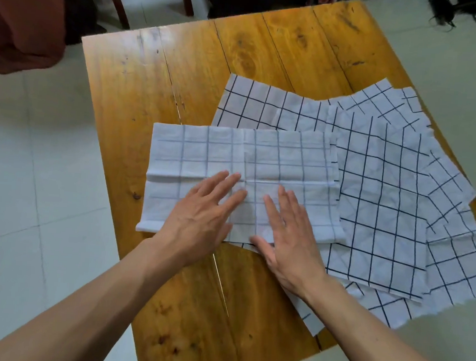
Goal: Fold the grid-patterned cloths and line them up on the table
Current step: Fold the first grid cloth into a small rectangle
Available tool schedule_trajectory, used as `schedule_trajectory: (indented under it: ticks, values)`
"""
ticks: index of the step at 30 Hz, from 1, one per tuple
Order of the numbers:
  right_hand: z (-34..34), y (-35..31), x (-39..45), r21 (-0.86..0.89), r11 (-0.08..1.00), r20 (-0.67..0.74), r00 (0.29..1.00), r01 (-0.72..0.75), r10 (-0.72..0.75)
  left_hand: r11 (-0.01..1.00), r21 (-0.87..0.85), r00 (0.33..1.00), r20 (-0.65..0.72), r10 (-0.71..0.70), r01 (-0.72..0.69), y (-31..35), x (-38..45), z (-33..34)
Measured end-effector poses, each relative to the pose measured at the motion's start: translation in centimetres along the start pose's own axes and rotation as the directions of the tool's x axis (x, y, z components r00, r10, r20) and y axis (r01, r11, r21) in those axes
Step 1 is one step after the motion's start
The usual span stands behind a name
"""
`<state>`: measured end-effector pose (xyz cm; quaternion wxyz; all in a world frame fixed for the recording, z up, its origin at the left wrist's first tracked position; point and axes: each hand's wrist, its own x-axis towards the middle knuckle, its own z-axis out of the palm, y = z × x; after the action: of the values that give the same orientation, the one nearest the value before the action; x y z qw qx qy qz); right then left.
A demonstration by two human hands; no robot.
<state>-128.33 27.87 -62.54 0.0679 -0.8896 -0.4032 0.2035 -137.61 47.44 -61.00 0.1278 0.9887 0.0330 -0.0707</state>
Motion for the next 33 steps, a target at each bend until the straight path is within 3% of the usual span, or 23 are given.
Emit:
schedule_trajectory:
  ticks: [6,17,22,28,33]
  values:
    - [-0.1,1.3,-1.4,-0.001,0.995,0.004,0.995,-0.096,0.096,0.996,-0.083,0.999,-0.036,-0.028,0.025,0.8,-0.8,1.4]
    - [-2.6,6.7,-4.5,0.036,0.946,-0.061,0.944,-0.323,0.325,0.988,-0.114,0.994,0.035,-0.102,0.106,1.2,-0.8,0.9]
    - [-3.0,5.3,-3.8,0.044,0.97,-0.161,0.957,-0.238,0.242,0.986,-0.106,0.991,0.046,-0.126,0.13,1.6,-0.9,0.9]
    - [-3.1,-0.9,-2.0,0.2,0.976,-0.091,0.993,0.091,-0.074,0.986,-0.06,0.988,0.032,-0.154,0.155,2.0,-1.1,1.3]
    - [-0.8,-4.0,-1.3,0.302,0.947,-0.064,0.993,0.111,-0.096,0.982,-0.076,0.985,0.003,-0.172,0.172,2.4,-1.4,1.7]
